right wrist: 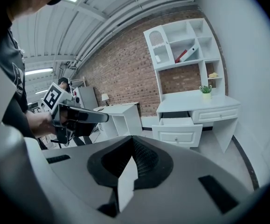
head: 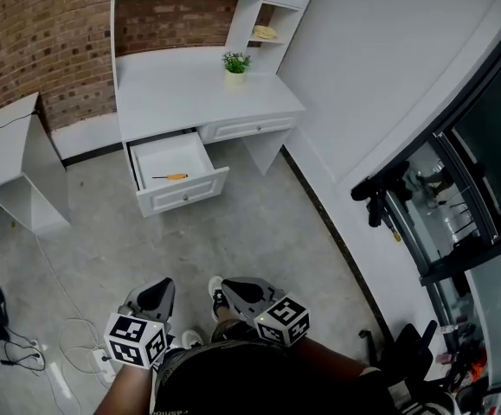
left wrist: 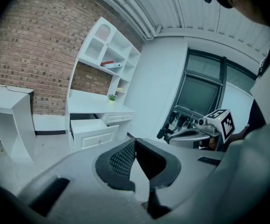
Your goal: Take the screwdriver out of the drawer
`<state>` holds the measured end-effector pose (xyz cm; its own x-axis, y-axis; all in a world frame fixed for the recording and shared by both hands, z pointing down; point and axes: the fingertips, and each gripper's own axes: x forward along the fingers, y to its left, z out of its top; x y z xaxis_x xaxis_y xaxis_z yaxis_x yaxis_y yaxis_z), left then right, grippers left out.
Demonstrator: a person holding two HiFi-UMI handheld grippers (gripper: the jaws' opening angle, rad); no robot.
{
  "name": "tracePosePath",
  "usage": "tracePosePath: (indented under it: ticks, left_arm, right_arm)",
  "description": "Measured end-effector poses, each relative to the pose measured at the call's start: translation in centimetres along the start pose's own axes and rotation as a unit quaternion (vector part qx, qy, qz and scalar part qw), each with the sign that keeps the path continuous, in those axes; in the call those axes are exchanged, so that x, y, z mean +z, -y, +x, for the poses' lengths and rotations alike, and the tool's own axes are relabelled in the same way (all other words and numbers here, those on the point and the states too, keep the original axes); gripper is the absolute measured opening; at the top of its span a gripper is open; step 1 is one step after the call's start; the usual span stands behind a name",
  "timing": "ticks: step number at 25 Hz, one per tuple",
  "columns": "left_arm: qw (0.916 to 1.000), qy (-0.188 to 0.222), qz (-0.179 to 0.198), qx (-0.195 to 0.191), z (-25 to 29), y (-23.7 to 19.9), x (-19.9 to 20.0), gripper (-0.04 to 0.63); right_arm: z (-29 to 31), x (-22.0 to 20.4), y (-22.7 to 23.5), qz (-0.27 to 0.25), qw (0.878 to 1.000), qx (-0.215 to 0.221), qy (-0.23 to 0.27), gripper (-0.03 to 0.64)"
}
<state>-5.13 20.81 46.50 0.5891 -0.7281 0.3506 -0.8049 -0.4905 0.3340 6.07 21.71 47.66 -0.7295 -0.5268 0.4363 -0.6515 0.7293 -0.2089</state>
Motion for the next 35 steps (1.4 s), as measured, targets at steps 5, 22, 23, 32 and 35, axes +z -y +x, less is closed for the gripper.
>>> tracePosePath:
  ticks: [5,22,23,32,35]
  left_arm:
    - [0.9999,0.001,0.003,0.016,1.4,-0.8,1.5,0.018]
    - [0.9991,-0.010,0.003,0.041,7.8,-3.9,5.1,0.018]
    - [0.9991,-0.011,0.002,0.042,8.3,-4.1,5.2,0.018]
    - [0.9983,-0.006,-0.002,0.058,12.6,-5.9,7.7,0.018]
    - [0.9976,-0.007,-0.005,0.068,13.9,-6.5,8.6,0.018]
  right_arm:
    - [1.7,1.7,2.2,0.001,1.000,0.012,0.008,0.006]
    - [5.8,6.0,9.2,-0.002,0.999,0.040,0.013,0.006]
    - [6.0,6.1,9.7,-0.002,0.999,0.041,0.012,0.006]
    - [8.5,8.1,14.5,-0.003,0.998,0.055,0.011,0.006]
    - [9.2,8.9,16.0,-0.003,0.998,0.064,0.011,0.006]
